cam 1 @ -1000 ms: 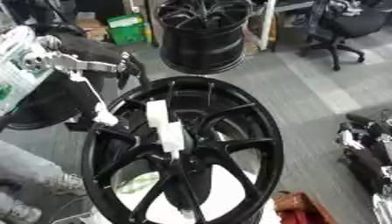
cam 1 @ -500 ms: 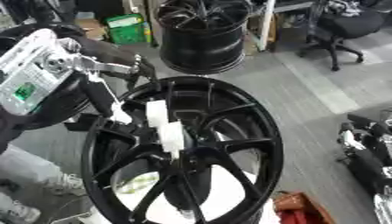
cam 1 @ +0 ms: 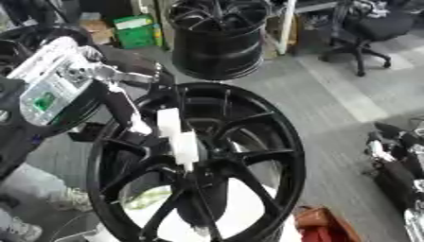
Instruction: Pull the pin out of the wheel hub.
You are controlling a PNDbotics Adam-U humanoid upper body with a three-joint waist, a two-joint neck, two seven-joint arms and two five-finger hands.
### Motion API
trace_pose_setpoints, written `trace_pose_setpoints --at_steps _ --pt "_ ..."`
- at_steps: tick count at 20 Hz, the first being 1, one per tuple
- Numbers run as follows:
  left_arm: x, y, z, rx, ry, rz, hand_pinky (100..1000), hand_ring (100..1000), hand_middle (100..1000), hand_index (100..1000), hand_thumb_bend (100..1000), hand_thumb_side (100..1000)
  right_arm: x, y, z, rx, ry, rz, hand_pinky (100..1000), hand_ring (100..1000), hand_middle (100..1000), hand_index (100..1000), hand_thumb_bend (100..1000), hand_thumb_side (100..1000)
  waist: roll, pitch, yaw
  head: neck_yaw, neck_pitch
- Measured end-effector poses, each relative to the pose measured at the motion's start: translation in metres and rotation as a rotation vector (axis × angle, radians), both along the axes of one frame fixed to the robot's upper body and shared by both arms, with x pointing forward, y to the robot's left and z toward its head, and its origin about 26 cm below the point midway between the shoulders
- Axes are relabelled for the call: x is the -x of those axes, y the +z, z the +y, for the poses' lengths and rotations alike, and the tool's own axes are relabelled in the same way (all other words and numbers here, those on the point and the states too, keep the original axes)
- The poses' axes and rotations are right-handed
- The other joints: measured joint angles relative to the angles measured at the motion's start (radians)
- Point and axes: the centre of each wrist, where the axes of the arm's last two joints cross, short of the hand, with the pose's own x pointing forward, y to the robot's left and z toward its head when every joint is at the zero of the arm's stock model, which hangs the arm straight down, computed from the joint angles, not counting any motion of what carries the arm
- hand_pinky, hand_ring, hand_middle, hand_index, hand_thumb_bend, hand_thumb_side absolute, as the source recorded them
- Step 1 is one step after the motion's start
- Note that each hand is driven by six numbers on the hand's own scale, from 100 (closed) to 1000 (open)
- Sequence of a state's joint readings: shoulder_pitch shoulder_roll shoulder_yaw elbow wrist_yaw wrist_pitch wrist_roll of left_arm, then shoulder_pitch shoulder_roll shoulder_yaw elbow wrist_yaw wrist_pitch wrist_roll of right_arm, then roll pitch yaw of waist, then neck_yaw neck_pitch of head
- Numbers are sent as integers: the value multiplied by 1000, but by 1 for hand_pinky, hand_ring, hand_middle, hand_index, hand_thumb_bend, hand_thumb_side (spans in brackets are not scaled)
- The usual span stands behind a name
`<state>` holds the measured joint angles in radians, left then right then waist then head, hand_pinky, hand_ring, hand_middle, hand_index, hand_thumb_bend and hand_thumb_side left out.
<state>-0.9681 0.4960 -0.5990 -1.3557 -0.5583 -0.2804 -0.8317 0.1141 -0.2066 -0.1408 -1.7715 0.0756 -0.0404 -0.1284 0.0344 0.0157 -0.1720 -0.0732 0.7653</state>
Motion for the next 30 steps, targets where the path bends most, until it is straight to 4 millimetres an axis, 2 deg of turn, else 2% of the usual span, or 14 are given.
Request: trace_pose_setpoints --at_steps 1,2,9,19,24,30 --pt "0 -1 -1 0 -1 1 692 656 753 843 439 430 0 0 0 0 0 0 640 524 642 783 100 345 0 1 0 0 0" --pt "0 -2 -1 1 -1 2 701 674 736 827 402 382 0 0 0 0 0 0 640 524 642 783 100 345 -1 1 0 0 0" --pt "-2 -8 -1 2 4 17 717 703 728 809 394 358 -1 1 1 -2 3 -4 640 524 642 783 100 345 -2 1 -1 0 0" --pt "-3 -12 -6 9 0 30 689 663 751 807 384 332 -2 1 2 -4 10 -8 640 524 641 782 100 345 -4 3 -6 3 0" --pt "-4 -15 -6 5 4 33 702 682 769 808 370 304 -2 1 3 -5 13 -8 641 524 641 783 100 345 -4 4 -6 4 0" --pt "-4 -19 -7 0 8 38 663 633 750 799 332 258 -3 1 3 -5 13 -9 641 524 641 783 100 345 -5 4 -8 4 0"
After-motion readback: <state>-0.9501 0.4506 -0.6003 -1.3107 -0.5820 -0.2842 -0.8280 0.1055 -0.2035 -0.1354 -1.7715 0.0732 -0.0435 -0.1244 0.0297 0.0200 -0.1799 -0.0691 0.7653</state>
